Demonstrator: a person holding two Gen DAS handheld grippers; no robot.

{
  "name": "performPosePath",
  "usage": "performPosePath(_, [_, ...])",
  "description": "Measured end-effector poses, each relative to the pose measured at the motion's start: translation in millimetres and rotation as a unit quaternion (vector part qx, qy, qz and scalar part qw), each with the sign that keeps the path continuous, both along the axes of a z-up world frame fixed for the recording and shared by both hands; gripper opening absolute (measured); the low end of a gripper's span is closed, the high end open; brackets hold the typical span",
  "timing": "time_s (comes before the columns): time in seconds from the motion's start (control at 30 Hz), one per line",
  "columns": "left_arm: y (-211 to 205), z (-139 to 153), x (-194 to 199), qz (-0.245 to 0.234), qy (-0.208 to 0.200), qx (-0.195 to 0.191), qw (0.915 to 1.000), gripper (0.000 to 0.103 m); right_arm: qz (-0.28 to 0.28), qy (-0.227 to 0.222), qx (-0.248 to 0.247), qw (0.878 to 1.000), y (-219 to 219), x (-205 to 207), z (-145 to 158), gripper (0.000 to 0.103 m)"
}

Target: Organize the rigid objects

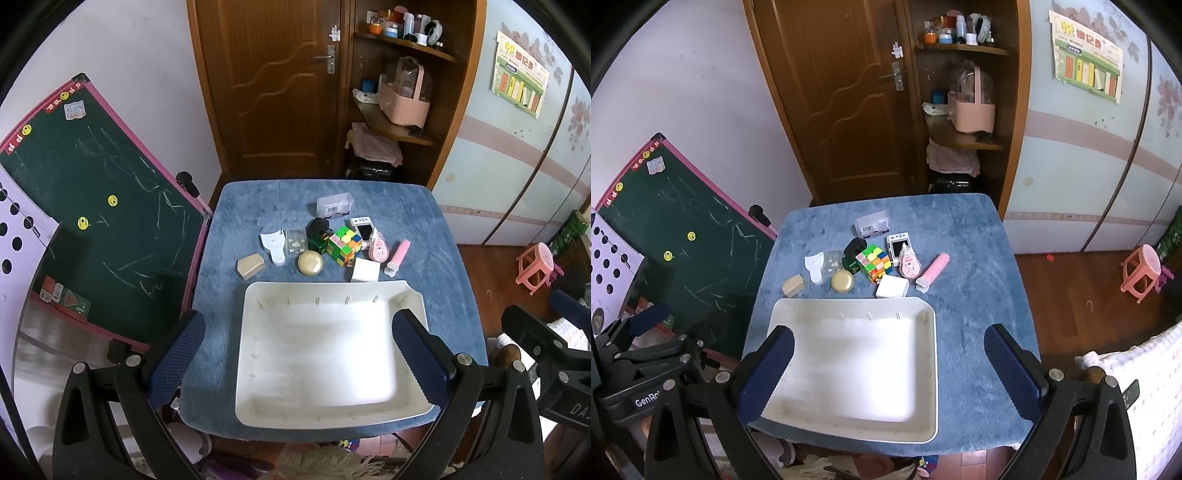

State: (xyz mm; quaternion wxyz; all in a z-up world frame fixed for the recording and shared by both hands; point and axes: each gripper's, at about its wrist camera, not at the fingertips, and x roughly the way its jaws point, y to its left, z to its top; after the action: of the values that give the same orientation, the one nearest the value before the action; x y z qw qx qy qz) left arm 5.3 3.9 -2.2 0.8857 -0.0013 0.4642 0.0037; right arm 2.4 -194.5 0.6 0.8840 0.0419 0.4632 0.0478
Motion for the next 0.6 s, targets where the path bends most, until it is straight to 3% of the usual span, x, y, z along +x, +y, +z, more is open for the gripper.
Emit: performPosePath(0.6, [-0.9,-4.2,-2.4,0.002,-0.001,0.002,1.0000,0.101,0.001,0.005,-0.002,1.000,8.0,-1.3,-0.7,0.103])
